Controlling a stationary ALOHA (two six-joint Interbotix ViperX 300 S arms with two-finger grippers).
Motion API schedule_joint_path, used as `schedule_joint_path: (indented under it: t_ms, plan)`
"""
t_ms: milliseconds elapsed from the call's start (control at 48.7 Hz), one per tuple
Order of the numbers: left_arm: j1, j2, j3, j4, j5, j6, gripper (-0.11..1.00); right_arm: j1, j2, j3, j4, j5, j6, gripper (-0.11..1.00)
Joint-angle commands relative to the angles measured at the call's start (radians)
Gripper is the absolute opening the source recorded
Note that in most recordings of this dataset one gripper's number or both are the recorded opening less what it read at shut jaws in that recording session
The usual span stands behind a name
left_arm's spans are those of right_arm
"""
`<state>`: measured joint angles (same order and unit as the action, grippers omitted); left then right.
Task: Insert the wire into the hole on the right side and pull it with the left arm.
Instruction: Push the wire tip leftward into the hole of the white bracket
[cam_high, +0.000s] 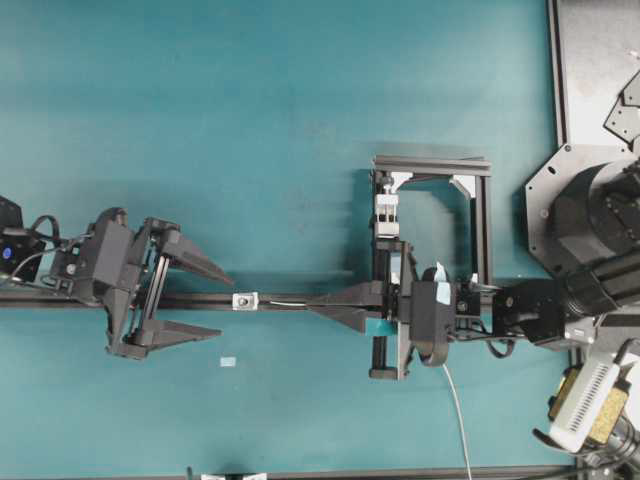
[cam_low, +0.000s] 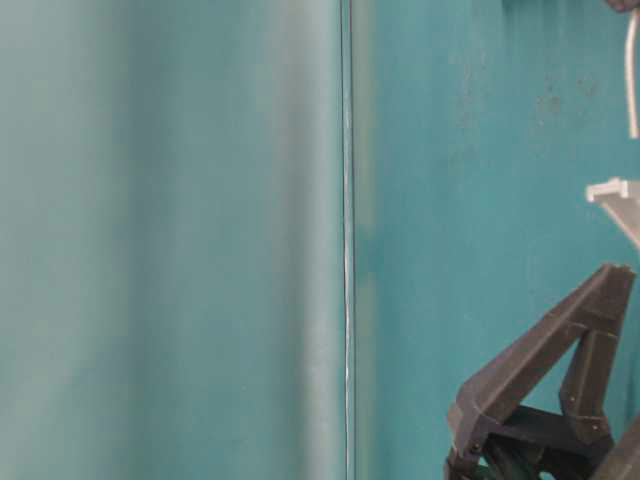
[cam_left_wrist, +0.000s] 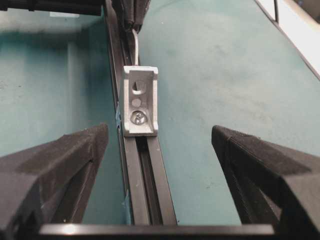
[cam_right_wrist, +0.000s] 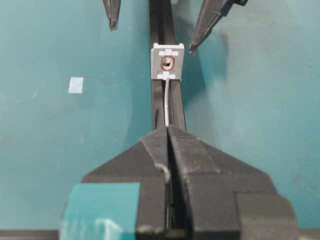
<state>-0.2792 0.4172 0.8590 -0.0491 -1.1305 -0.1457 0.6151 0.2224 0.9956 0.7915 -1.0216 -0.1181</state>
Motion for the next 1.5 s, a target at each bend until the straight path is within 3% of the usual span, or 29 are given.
schedule_joint_path:
  t_ms: [0,1478]
  plan:
    - [-0.003,-0.020,-0.011,-0.002,-0.003,0.000,0.59,0.006,-0.011,-0.014,0.002,-0.011,0.000,0.04]
    - [-0.003,-0.026,-0.012,-0.002,-0.002,0.000,0.59,-0.011,0.026,-0.043,0.002,-0.046,0.000,0.02]
